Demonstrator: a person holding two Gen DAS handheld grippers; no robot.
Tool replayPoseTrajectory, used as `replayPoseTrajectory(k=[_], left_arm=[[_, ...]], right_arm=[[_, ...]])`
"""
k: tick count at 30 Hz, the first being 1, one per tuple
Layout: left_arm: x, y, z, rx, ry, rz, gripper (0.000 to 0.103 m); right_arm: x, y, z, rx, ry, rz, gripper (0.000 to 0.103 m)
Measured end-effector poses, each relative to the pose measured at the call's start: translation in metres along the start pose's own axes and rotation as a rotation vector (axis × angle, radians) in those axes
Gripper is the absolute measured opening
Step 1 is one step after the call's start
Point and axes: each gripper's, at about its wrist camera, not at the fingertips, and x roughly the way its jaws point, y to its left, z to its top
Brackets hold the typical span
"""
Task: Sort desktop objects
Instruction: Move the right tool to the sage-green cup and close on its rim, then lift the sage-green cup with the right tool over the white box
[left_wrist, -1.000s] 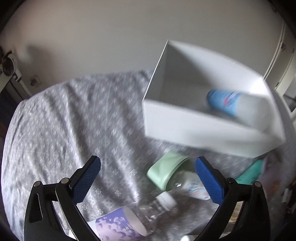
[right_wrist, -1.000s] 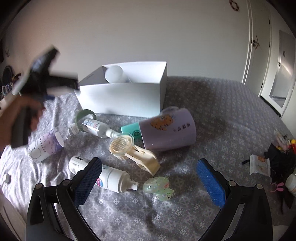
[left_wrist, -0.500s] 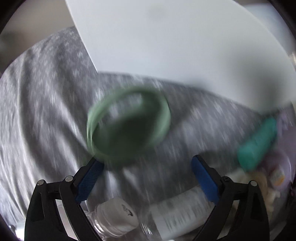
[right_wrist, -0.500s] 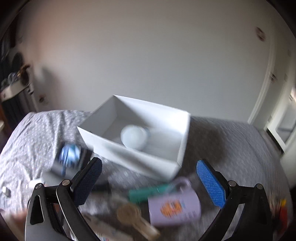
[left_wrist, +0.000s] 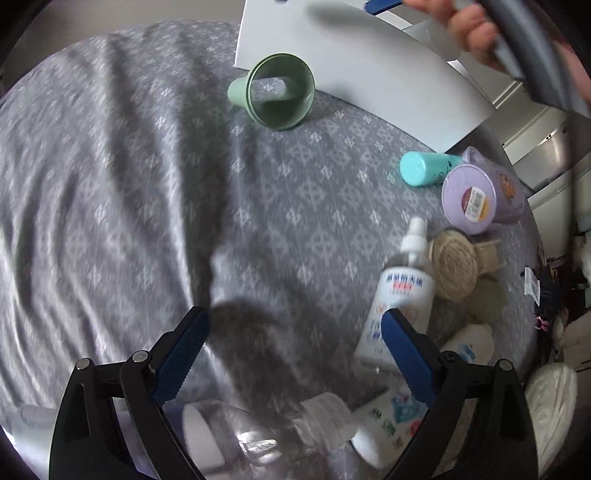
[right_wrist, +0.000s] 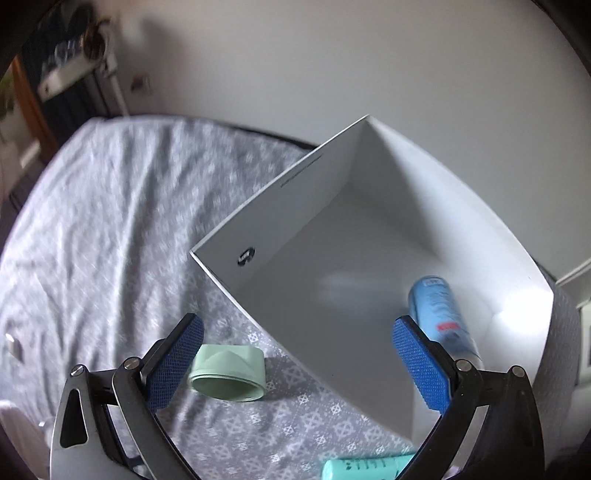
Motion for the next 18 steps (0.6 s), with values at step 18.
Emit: replayPoseTrajectory(k=[18], left_arm=[[-0.039, 0.010, 0.003, -0.021, -0.007, -0.015, 0.097]], right_arm=[[0.020, 0.096, -0.037, -0.182, 0.371, 0.448, 0.097]])
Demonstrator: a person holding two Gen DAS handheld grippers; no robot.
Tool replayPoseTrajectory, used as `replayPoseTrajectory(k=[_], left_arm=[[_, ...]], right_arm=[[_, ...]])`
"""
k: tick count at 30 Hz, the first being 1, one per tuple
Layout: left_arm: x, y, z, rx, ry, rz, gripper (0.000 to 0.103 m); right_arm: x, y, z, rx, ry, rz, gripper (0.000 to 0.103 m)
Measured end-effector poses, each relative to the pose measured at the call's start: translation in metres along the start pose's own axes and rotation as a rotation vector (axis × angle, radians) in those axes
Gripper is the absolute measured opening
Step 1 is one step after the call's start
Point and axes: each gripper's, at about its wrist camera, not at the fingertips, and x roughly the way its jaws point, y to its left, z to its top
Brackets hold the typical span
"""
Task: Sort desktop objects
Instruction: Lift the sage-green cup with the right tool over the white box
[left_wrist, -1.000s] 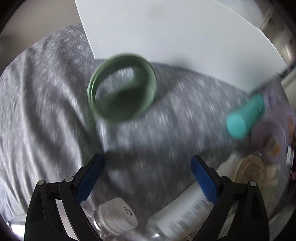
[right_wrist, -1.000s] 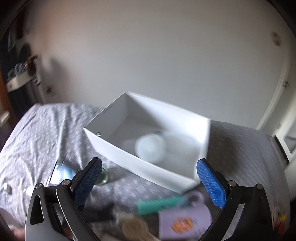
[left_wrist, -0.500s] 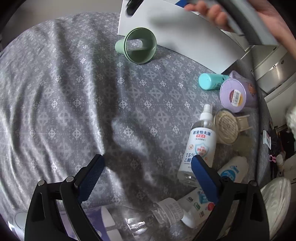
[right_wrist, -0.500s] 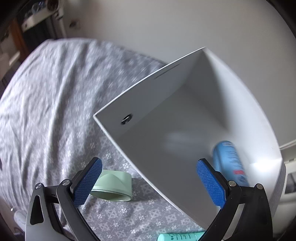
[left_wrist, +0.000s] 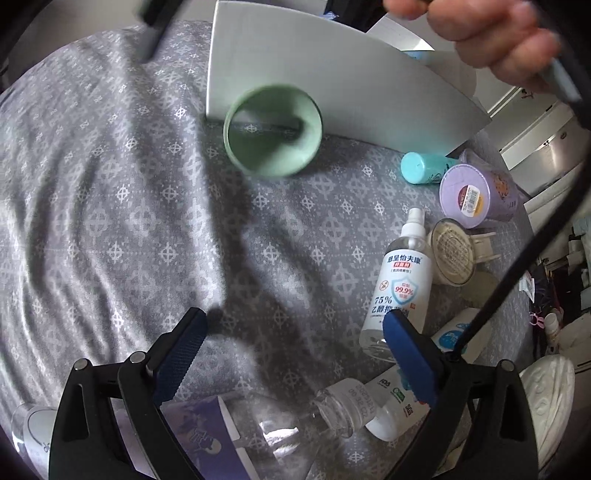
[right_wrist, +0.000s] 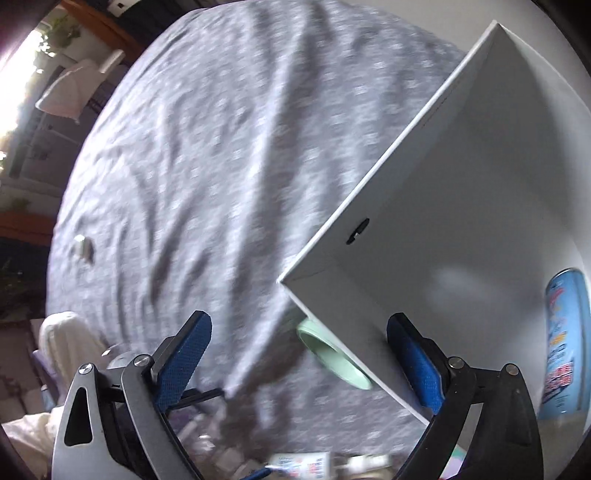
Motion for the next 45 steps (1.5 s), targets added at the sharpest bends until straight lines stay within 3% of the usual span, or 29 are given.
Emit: replayPoseTrajectory(k=[4, 7, 9, 12, 14, 15, 18, 19, 21, 22, 25, 30, 33, 35, 36, 37, 41, 45], left_arm=[[-0.015, -0.003, -0.007, 0.010, -0.019, 0.007, 0.097], [-0.026, -0.007, -0.010, 0.008, -0.048, -0.001, 0.097], [-0.038, -0.011, -0.016, 0.000, -0.078, 0.011, 0.097], [-0.056, -0.022, -0.026, 0.005, -0.149, 0.010, 0.097], [-0.072, -0.030, -0.039, 0.024, -0.216, 0.016, 0.101], [-0.077, -0.033, -0.045, 0.033, -0.250, 0.019, 0.101], [-0.091, -0.037, -0.067, 0.060, -0.330, 0.070, 0.102], [-0.092, -0.039, -0.074, 0.067, -0.346, 0.100, 0.102], [-0.096, -0.037, -0.083, 0.079, -0.365, 0.143, 0.102], [-0.098, -0.035, -0.088, 0.085, -0.375, 0.173, 0.102], [-0.094, -0.032, -0.095, 0.084, -0.384, 0.200, 0.102], [-0.095, -0.019, -0.094, 0.052, -0.420, 0.203, 0.102], [-0.092, -0.016, -0.092, 0.042, -0.414, 0.216, 0.102], [-0.093, -0.014, -0.093, 0.039, -0.421, 0.220, 0.102], [-0.094, -0.014, -0.093, 0.037, -0.425, 0.214, 0.102], [-0.094, -0.014, -0.093, 0.036, -0.427, 0.209, 0.102], [-0.094, -0.014, -0.093, 0.032, -0.427, 0.196, 0.102], [-0.097, -0.018, -0.096, 0.040, -0.450, 0.169, 0.102]], right_arm=[[-0.012, 0.034, -0.019, 0.009, -0.033, 0.199, 0.097], [-0.016, 0.057, -0.030, 0.025, -0.036, 0.196, 0.099], [-0.030, 0.053, -0.039, 0.052, -0.118, 0.199, 0.097], [-0.083, 0.041, -0.073, 0.132, -0.435, -0.029, 0.096], [-0.120, 0.043, -0.116, 0.113, -0.587, -0.083, 0.097], [-0.133, 0.045, -0.125, 0.097, -0.640, -0.111, 0.103], [-0.143, 0.072, -0.203, 0.033, -0.808, -0.307, 0.103], [-0.128, 0.081, -0.212, 0.047, -0.800, -0.372, 0.103], [-0.110, 0.067, -0.227, 0.111, -0.693, -0.410, 0.103], [-0.099, 0.062, -0.227, 0.135, -0.657, -0.396, 0.103], [-0.057, 0.041, -0.217, 0.256, -0.587, -0.234, 0.103], [0.011, 0.028, -0.148, 0.274, -0.501, -0.194, 0.103], [0.048, 0.022, -0.113, 0.310, -0.451, -0.264, 0.102], [0.064, 0.014, -0.099, 0.343, -0.409, -0.292, 0.088], [0.068, 0.012, -0.097, 0.348, -0.396, -0.285, 0.074], [0.073, 0.010, -0.098, 0.366, -0.380, -0.303, 0.071], [0.063, 0.018, -0.125, 0.358, -0.417, -0.317, 0.071], [0.011, 0.034, -0.177, 0.343, -0.514, -0.271, 0.071]])
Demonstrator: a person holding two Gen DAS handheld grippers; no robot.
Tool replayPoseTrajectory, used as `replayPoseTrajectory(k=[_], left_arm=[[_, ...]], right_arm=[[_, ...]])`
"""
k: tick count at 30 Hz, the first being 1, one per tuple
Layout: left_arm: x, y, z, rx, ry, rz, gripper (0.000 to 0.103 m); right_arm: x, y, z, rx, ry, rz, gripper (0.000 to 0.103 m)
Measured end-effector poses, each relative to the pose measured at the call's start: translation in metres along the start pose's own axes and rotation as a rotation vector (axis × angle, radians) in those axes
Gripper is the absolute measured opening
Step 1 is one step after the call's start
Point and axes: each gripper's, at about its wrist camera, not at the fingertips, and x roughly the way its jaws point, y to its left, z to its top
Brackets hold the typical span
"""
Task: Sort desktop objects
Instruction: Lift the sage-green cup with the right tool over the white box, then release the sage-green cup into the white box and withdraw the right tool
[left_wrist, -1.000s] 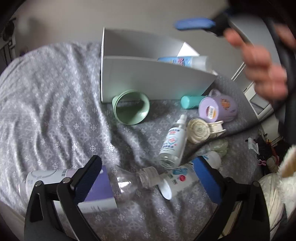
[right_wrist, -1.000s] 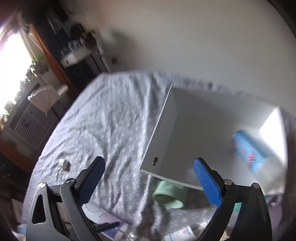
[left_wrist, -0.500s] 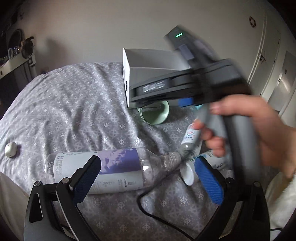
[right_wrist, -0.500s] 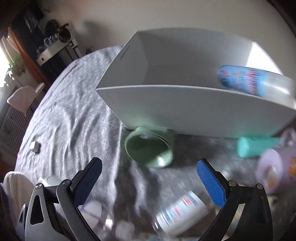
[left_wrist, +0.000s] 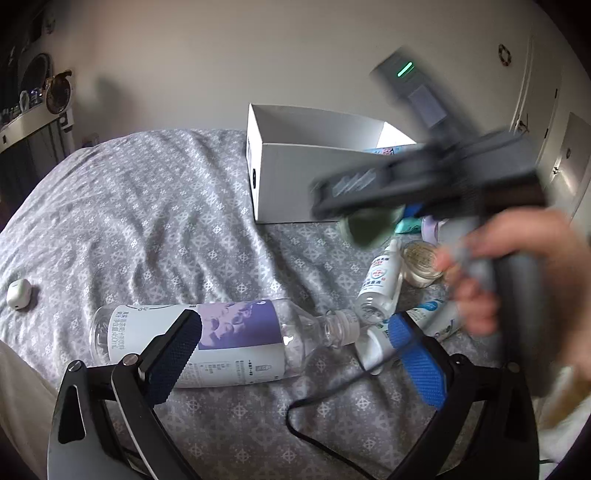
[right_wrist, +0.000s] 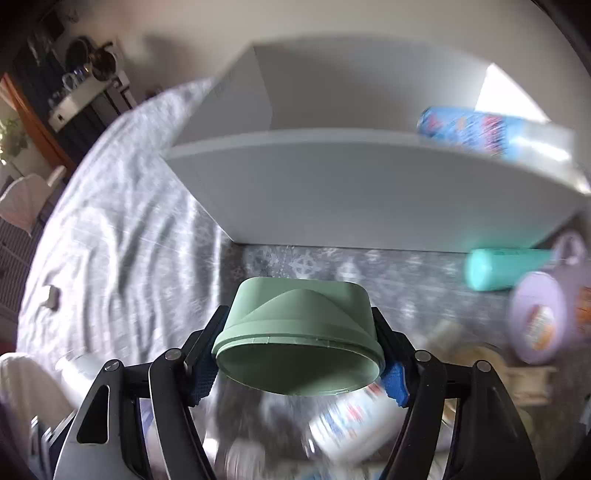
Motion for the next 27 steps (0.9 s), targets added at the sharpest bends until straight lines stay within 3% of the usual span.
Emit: replayPoseTrajectory(k=[3, 7, 10, 13, 19, 23, 27], left_arm=[[0.003, -0.003, 0.000, 0.001, 0.008, -0.013, 0.102], [0.007, -0.005, 0.000, -0.006, 0.015, -0.025, 0.102], [0.006, -0.003, -0.001, -0.012, 0.011, -0.017, 0.102], [0.010, 0.002, -0.001, -0.030, 0.017, -0.010, 0.102], [0.012, 0.002, -0.001, -0.036, 0.023, -0.007, 0.102], [0.013, -0.001, -0.002, -0.023, 0.023, -0.007, 0.102], [0.012, 0.001, -0.002, -0.028, 0.021, -0.002, 0.102]], right_arm=[[-0.066, -0.005, 0.012, -0.047, -0.150, -0.035, 0.071], [-0.113, -0.028, 0.064, 0.010, -0.313, -0.087, 0.071], [-0.093, -0.032, 0.102, 0.090, -0.303, -0.083, 0.071], [-0.044, -0.038, 0.125, 0.124, -0.240, -0.115, 0.071], [0.015, -0.026, 0.122, 0.059, -0.097, -0.144, 0.071], [0.017, -0.027, 0.117, 0.023, -0.110, -0.141, 0.073], [-0.006, -0.026, 0.114, 0.002, -0.205, -0.215, 0.099]])
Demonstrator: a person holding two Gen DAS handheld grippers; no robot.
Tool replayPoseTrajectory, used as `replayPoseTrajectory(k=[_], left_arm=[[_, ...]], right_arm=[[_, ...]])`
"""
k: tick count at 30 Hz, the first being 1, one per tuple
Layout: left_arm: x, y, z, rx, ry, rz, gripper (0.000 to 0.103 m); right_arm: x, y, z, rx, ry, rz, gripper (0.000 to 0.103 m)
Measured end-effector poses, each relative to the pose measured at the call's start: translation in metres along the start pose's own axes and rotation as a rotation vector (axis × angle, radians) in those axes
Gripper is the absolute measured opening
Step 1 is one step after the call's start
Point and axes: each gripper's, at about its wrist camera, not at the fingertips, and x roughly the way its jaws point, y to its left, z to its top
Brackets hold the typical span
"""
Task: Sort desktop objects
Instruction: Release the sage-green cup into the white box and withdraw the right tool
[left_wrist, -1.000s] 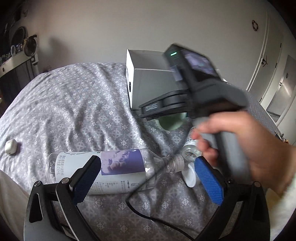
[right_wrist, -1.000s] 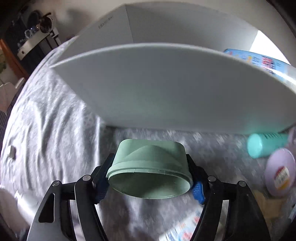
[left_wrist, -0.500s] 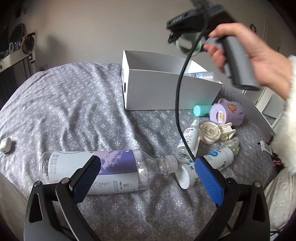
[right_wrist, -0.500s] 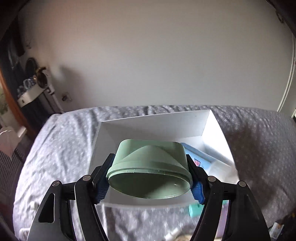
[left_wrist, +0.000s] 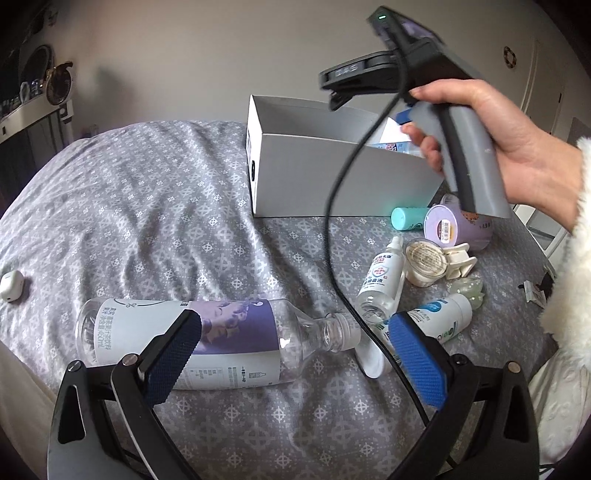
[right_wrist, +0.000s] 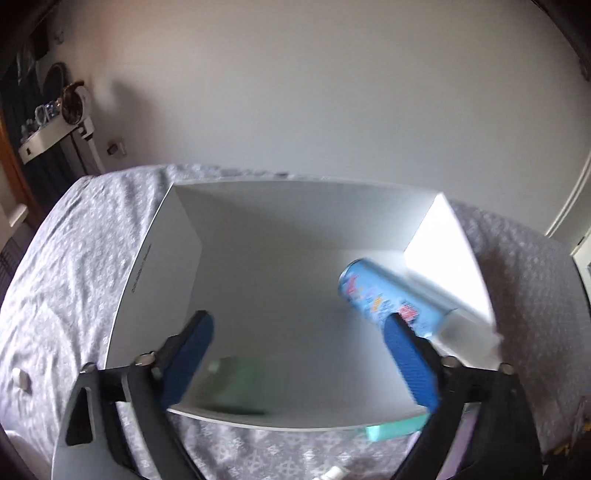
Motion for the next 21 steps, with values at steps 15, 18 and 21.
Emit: replayPoseTrajectory(k=[15, 18, 21], left_arm=[[0.001, -0.002, -0.001, 0.006, 0.006, 0.013, 0.102], [0.001, -0.002, -0.001, 0.009, 0.007, 0.012, 0.102], [0.001, -0.002, -0.001, 0.009, 0.007, 0.012, 0.102]], right_arm=[[-0.069, -0.165, -0.023, 0.271, -0.094, -0.423, 0.103], [-0.052, -0.175, -0.028, 0.260, -0.020, -0.480, 0.103], [-0.031, -0.168, -0.025, 0.195, 0.043, -0.541, 0.103]])
